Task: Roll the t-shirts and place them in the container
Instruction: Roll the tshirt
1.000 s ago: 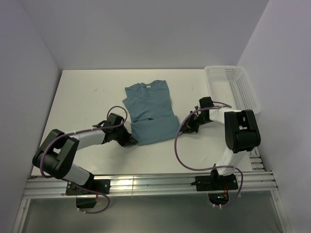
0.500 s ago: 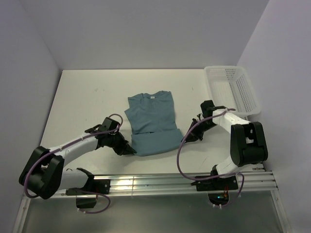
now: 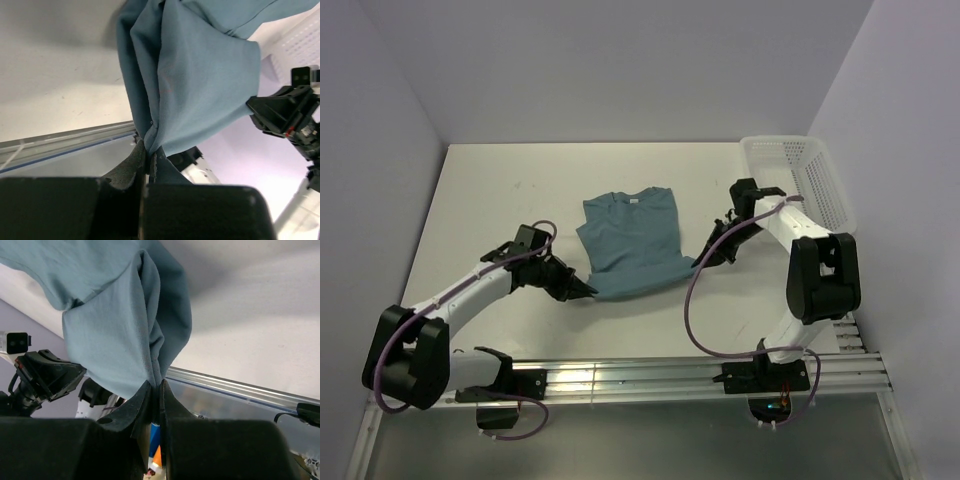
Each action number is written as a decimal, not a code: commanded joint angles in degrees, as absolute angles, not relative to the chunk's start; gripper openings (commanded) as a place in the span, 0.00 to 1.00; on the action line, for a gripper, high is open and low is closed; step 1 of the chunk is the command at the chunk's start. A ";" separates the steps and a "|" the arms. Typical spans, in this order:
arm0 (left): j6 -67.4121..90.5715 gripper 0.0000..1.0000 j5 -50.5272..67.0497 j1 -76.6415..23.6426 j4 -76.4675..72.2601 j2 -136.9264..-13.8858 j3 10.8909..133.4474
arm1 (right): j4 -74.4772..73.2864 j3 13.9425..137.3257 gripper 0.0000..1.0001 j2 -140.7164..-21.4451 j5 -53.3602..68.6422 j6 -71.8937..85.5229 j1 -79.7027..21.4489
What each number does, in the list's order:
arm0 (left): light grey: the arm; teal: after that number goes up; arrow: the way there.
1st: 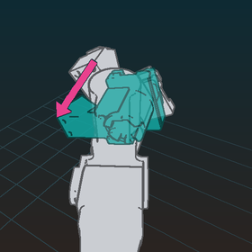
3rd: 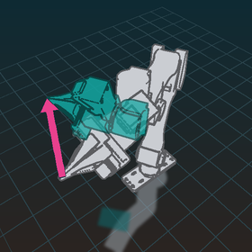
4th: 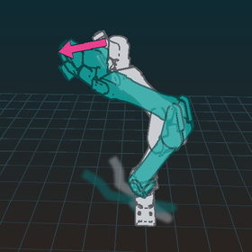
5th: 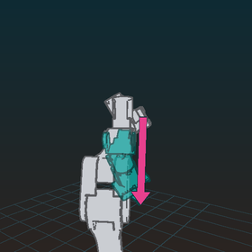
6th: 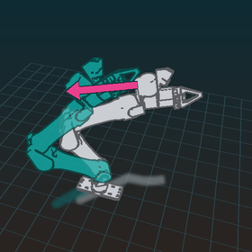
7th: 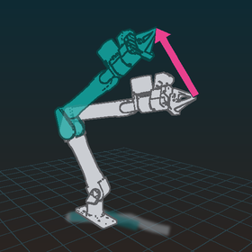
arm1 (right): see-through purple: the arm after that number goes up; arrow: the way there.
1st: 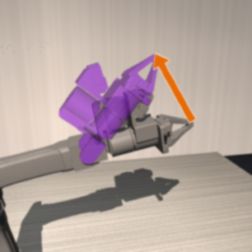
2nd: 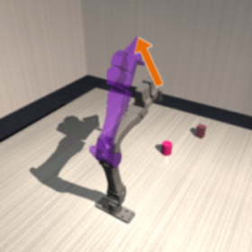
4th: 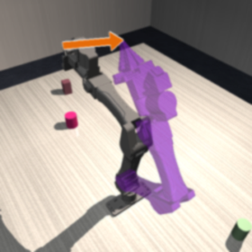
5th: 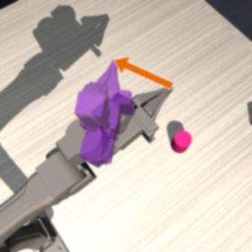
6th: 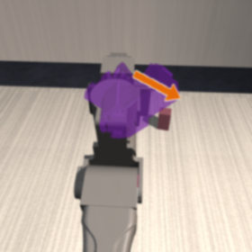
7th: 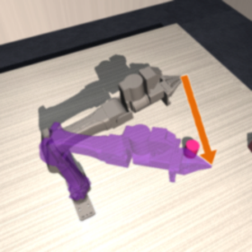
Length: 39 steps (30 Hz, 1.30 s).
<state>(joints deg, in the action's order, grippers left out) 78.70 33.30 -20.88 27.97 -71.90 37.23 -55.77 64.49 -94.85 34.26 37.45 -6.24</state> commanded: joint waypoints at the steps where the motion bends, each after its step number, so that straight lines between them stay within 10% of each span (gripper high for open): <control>1: 76.91 0.00 34.97 -17.33 31.82 -74.52 39.64 | -57.39 68.90 0.00 -97.46 29.97 38.67 -5.54; 26: 64.52 0.00 38.93 -7.74 34.98 -99.22 60.11 | -56.96 89.73 0.02 -114.87 29.53 46.32 -6.59; 29: 62.67 0.12 38.94 -7.38 35.15 -100.72 62.65 | -55.91 90.61 0.10 -115.58 29.53 46.93 -6.59; 35: 61.35 0.70 37.00 -7.29 36.56 -100.90 67.58 | -55.46 93.07 0.40 -115.58 28.65 47.72 -6.68; 39: 61.17 0.72 36.39 -7.21 37.35 -101.07 70.48 | -52.74 93.17 0.53 -112.95 30.05 48.34 -6.68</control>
